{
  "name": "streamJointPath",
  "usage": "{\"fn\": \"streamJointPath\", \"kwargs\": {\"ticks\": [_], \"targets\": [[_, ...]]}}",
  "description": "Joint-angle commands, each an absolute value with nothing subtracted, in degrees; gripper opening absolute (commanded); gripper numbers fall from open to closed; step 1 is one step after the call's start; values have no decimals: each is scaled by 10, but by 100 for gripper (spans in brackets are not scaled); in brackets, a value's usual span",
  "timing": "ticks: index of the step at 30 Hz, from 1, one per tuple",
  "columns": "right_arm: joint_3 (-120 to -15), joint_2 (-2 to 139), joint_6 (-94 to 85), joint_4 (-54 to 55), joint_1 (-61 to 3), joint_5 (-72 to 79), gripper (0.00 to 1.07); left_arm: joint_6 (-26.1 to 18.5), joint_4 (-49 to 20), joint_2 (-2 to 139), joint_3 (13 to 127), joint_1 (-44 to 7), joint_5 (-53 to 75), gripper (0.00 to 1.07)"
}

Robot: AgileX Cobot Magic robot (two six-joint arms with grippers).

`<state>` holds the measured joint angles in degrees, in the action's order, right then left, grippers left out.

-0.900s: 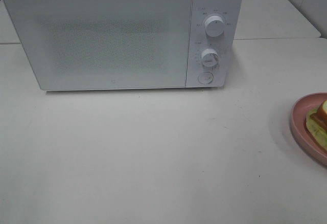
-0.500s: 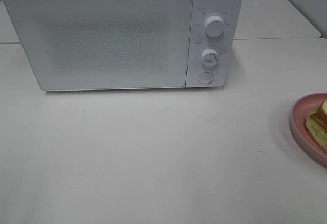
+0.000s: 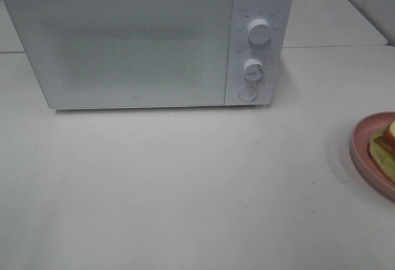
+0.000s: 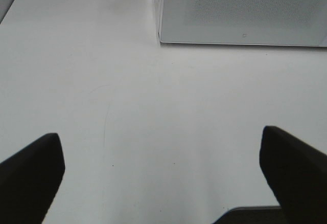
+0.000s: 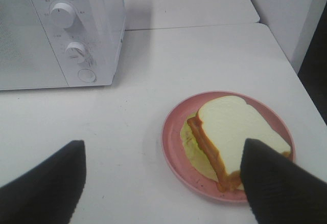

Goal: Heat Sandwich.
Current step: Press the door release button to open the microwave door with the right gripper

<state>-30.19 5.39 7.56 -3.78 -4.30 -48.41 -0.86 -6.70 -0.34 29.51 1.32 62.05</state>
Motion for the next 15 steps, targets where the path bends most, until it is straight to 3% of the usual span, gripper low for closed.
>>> {"fn": "streamJointPath", "kwargs": {"ticks": [1, 15], "targets": [[-306, 83, 73, -41, -44, -439, 75, -8, -69, -16, 295, 10, 615, 96], [-306, 235, 73, -41, -44, -308, 75, -8, -69, -16, 295, 10, 615, 96]]}}
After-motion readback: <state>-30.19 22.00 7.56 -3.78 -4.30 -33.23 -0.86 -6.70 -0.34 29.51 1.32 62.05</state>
